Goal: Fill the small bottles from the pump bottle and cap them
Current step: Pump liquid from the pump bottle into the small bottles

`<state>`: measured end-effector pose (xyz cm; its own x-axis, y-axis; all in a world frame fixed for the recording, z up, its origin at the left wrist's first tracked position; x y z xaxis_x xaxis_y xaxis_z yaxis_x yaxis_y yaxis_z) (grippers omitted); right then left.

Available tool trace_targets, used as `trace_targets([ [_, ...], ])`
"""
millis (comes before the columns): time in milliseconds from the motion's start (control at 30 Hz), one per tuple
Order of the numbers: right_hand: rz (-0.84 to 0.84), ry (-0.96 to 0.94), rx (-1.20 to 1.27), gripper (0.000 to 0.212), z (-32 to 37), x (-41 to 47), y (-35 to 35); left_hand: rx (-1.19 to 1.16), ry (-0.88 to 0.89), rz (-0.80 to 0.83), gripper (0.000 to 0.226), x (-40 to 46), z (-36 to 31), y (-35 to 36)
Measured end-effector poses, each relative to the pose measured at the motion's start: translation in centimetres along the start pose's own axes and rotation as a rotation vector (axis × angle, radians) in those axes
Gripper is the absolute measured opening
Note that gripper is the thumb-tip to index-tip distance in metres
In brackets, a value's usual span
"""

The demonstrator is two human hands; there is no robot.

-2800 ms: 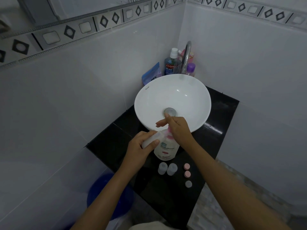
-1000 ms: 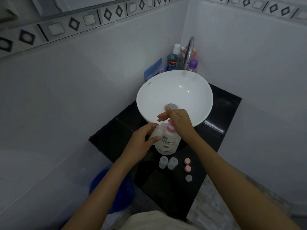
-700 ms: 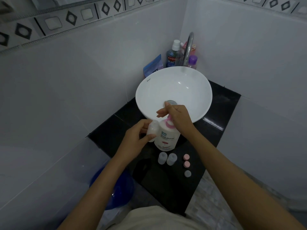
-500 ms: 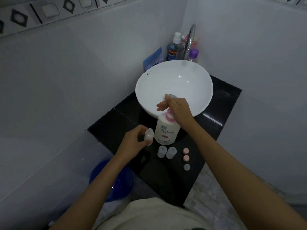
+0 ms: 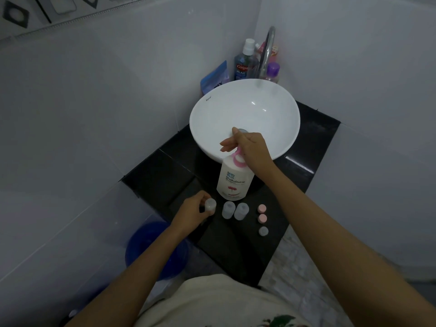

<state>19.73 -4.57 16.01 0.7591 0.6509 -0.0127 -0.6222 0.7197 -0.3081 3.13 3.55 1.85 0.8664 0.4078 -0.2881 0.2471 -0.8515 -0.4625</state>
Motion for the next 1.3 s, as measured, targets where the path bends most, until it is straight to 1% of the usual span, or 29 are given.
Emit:
trace_targets([
  [500,-0.002,0.011,0.011,0.044,-0.3,0.2,0.0,0.043,0.013,0.025,0.042,0.7,0.0,0.2],
  [600,-0.003,0.009,0.012,0.045,-0.4,0.3,0.0,0.077,0.049,0.023,0.055,0.7,-0.1,0.4],
  [700,0.002,0.005,0.021,0.044,-0.5,0.3,0.0,0.170,0.145,-0.043,0.064,0.5,-0.9,0.4],
  [767,0.005,0.001,0.023,0.044,-0.6,0.3,0.0,0.232,0.229,-0.100,0.062,0.6,-1.7,0.5],
  [833,0.005,0.002,0.026,0.044,-0.6,0.3,0.0,0.325,0.292,-0.116,0.059,0.7,-2.6,0.7],
  [933,0.000,0.005,0.023,0.044,-0.4,0.3,0.0,0.438,0.324,-0.067,0.052,0.8,-3.5,1.1],
  [1067,-0.002,0.011,0.013,0.044,-0.3,0.2,0.0,0.482,0.343,-0.026,0.041,1.0,-3.8,1.3],
  [1200,-0.003,0.031,0.017,0.044,-0.3,0.1,-0.1,0.413,0.338,-0.071,0.036,0.7,-4.2,1.1],
  [1233,-0.002,0.038,0.013,0.044,-0.2,0.1,0.0,0.352,0.330,-0.093,0.034,0.6,-4.4,0.8],
  [1300,0.009,0.044,0.004,0.044,-0.1,0.1,0.0,0.133,0.284,-0.118,0.033,0.0,-5.2,0.0],
])
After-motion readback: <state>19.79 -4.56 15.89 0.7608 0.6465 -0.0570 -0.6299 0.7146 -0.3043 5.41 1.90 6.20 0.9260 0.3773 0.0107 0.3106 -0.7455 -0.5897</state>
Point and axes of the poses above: each hand's wrist, its own x-axis towards the middle knuckle, its own y-axis out of the palm, z = x × y, the point moved 2 cm from there along x, towards the middle knuckle, and after that the axes turned 4 degrees about -x, right-handed, at the moved point
